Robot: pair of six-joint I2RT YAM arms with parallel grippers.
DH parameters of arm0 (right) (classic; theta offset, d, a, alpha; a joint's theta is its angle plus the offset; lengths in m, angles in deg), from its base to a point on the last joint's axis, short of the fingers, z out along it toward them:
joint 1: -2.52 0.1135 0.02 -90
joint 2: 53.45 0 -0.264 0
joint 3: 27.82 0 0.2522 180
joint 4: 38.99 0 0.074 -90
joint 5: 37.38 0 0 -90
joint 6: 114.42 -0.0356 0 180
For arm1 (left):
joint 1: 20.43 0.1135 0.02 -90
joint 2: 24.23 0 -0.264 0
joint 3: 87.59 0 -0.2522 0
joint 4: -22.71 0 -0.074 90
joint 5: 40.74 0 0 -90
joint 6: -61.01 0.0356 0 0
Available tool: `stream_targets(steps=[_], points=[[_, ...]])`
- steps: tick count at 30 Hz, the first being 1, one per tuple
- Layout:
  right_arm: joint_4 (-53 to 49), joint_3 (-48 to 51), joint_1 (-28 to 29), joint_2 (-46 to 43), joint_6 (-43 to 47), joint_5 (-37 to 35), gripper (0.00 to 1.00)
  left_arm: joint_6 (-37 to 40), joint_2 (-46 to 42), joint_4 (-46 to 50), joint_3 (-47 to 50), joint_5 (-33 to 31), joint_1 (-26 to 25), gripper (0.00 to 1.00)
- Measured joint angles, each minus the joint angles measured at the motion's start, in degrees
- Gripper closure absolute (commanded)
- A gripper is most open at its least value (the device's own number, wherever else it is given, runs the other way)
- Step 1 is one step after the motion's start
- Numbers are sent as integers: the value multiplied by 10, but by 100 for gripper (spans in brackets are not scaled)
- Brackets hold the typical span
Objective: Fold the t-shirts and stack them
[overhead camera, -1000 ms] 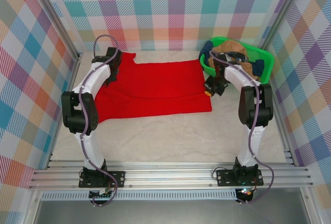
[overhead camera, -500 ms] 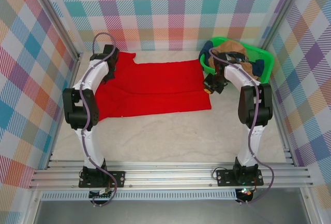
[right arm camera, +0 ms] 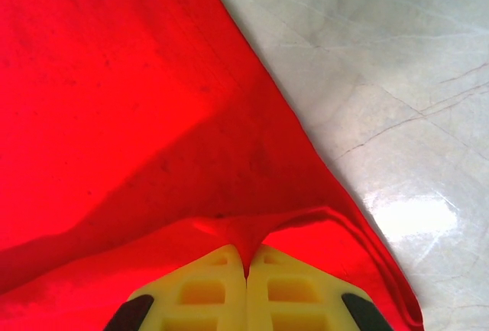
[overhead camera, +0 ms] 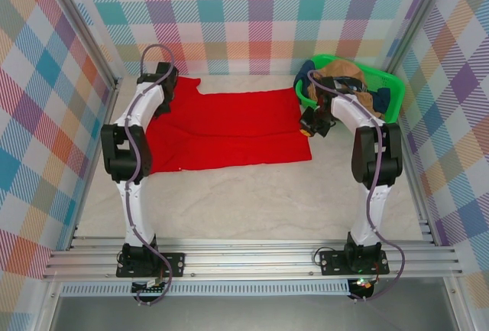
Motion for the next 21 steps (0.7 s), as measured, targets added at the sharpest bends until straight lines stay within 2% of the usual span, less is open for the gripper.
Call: stream_targets(steps=[3, 4, 5, 6, 7, 9, 10, 13, 16, 19, 21], points=[[0, -9, 0, 11, 4, 2, 100, 0, 12, 2, -2, -3, 0, 100], [0, -12, 0, 15, 4, 2, 93, 0, 14, 6, -2, -3, 0, 98], [0, -14, 0, 18, 5, 3, 86, 0, 15, 9, -2, -5, 0, 87], [0, -16, 1, 21, 7, 3, 78, 0, 16, 14, -2, -5, 0, 61], [0, -17, 2, 23, 8, 3, 72, -1, 16, 18, -2, -7, 0, 44], [-1, -17, 4, 23, 12, 3, 65, -10, 16, 30, -3, -14, 0, 24], [-1, -17, 4, 23, 13, 1, 62, -17, 15, 35, -3, -18, 0, 18], [-3, -14, 4, 10, 17, -9, 55, -44, 4, 48, 2, -18, 0, 16], [-4, 16, 4, -34, 13, -19, 53, -98, -43, 67, 46, -2, 2, 18], [5, 88, 4, -112, -1, -20, 53, -163, -127, 74, 150, 50, 21, 24], [10, 145, 4, -162, -15, -11, 52, -199, -186, 72, 240, 102, 57, 27]])
